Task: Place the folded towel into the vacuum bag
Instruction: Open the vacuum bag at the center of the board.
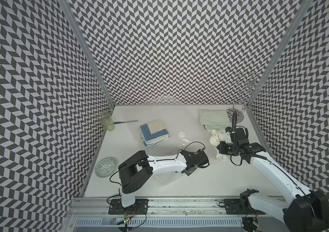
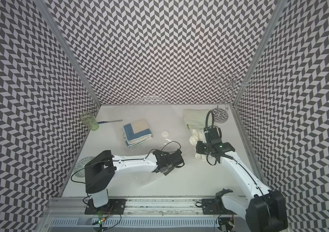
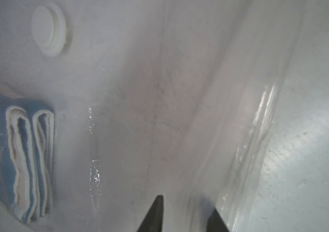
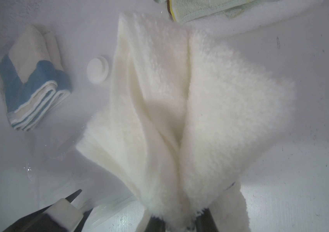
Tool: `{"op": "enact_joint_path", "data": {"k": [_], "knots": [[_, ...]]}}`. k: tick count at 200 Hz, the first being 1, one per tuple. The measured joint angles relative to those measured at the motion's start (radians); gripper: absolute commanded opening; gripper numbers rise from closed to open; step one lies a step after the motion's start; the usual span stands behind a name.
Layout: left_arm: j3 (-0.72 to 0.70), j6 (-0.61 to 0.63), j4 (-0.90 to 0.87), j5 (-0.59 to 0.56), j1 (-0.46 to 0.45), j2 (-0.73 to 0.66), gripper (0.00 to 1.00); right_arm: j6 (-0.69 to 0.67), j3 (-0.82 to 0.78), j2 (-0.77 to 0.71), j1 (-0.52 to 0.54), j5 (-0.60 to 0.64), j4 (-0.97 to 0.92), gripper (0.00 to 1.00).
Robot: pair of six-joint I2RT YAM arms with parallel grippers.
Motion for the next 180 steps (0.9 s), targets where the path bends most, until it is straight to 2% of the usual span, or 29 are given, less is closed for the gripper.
{"op": "enact_joint_path", "data": {"k": [22,55,107,132,159,180], "knots": [[0.001,-0.002,0.013,0.0,0.015,-0.042,0.0,-0.001,0.0,-0.024,0.0,-0.013,-0.005,0.0],[0.0,-0.003,0.043,0.04,0.06,-0.13,0.0,0.006,-0.016,-0.108,0.037,-0.082,-0.031,0.0],[-0.001,-0.061,0.13,0.131,0.135,-0.29,0.0,0.137,-0.08,-0.262,0.469,-0.093,-0.047,0.0],[-0.001,-0.085,0.159,0.169,0.138,-0.306,0.0,0.2,-0.08,-0.196,0.542,-0.097,0.051,0.0],[-0.001,-0.106,0.169,0.196,0.153,-0.311,0.0,0.246,-0.132,-0.081,0.552,-0.126,0.236,0.0],[-0.001,-0.12,0.177,0.216,0.171,-0.331,0.0,0.248,-0.193,0.007,0.547,-0.114,0.283,0.0]]}}
